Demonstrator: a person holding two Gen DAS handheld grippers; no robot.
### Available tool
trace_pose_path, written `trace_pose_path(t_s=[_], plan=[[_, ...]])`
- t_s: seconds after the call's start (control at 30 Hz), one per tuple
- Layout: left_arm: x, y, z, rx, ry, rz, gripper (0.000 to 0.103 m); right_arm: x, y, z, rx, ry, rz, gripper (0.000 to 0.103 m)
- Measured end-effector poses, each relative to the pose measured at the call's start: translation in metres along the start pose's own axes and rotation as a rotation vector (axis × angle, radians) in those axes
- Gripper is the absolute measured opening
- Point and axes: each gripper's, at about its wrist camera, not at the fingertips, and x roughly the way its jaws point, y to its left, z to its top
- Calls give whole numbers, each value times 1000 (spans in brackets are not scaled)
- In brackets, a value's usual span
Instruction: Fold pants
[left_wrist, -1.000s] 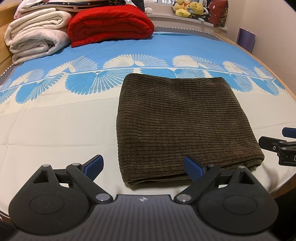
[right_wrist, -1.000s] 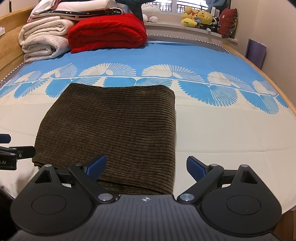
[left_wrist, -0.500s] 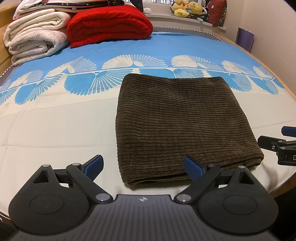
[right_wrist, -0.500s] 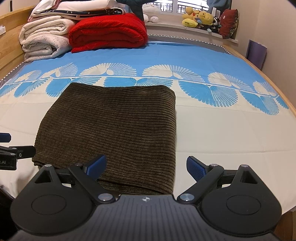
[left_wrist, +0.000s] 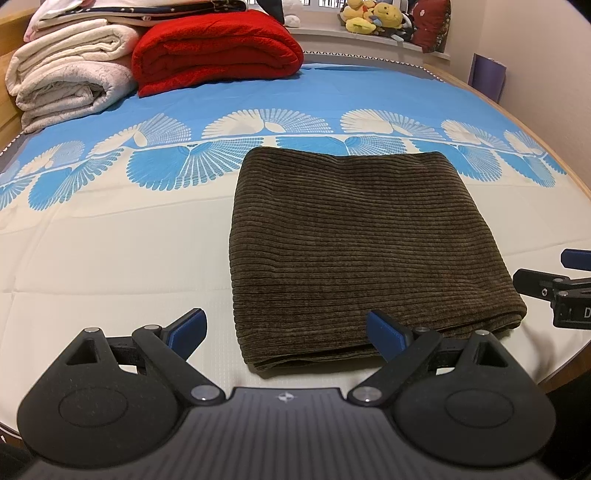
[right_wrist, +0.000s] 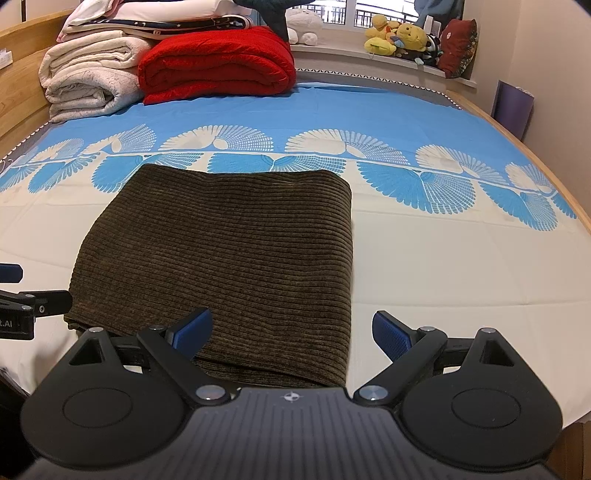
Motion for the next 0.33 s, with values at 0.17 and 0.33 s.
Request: trace_pose_path(t_s=[0.17,0.33], plan=[[0,0,0,2,-2,-1,96,0,0,0,0,-1,0,94],[0,0,0,2,-5,2,96,-1,0,1,-1,-2,0,94]])
